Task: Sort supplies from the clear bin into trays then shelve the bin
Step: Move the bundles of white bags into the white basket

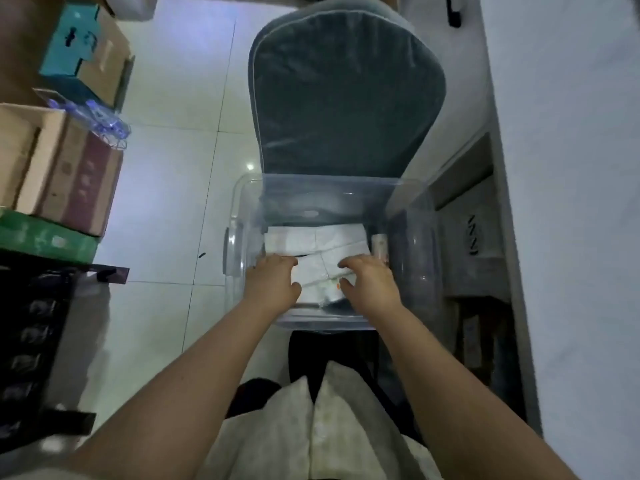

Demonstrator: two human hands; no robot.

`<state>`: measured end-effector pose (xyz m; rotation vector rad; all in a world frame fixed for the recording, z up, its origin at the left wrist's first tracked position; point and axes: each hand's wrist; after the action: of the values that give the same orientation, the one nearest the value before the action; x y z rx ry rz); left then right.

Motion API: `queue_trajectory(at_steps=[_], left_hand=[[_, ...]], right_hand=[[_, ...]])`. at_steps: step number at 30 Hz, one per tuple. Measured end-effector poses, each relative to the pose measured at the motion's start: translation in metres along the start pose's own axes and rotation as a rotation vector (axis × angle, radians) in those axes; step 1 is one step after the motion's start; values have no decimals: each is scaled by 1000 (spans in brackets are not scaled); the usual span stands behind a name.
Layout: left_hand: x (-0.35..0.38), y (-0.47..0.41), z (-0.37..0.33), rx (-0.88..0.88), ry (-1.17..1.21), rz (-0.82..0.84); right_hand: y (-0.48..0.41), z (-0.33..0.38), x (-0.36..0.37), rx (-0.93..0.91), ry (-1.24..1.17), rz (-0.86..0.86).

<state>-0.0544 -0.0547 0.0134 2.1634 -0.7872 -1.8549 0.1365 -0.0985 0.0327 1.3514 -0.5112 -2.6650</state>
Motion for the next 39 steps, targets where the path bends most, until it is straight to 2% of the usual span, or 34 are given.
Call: queue_trajectory(at_steps=[10, 15, 18, 21, 24, 28, 31, 36, 39], left_hand=[[80, -129, 11, 64, -276, 272], [123, -177, 29, 53, -237, 371], [135, -196, 36, 19, -150, 387], [138, -203, 38, 19, -88, 333], [132, -207, 39, 15, 0, 270], [125, -218, 43, 68, 98, 160], [127, -232, 43, 146, 64, 149], [144, -254, 30, 234, -104, 186], [151, -267, 27, 206, -177, 271]], right_hand=[[-145, -84, 74, 112, 210, 304], [-192, -118, 131, 44, 423, 432], [-204, -135, 155, -35, 444, 429], [-210, -141, 160, -114, 477, 425], [-214, -140, 155, -103, 360, 427], [-227, -139, 137, -112, 235, 248], [-246, -138, 132, -38, 182, 177], [-255, -138, 146, 16, 163, 255], [-257, -145, 145, 47, 195, 329]])
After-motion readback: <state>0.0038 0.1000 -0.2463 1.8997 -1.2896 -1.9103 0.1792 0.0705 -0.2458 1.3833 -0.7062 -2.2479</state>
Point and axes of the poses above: each hand's wrist, its own y-axis away from the middle knuckle, its own x-axis out of the palm, z = x × y, and after that the axes turned 6 degrees about -y, right-handed
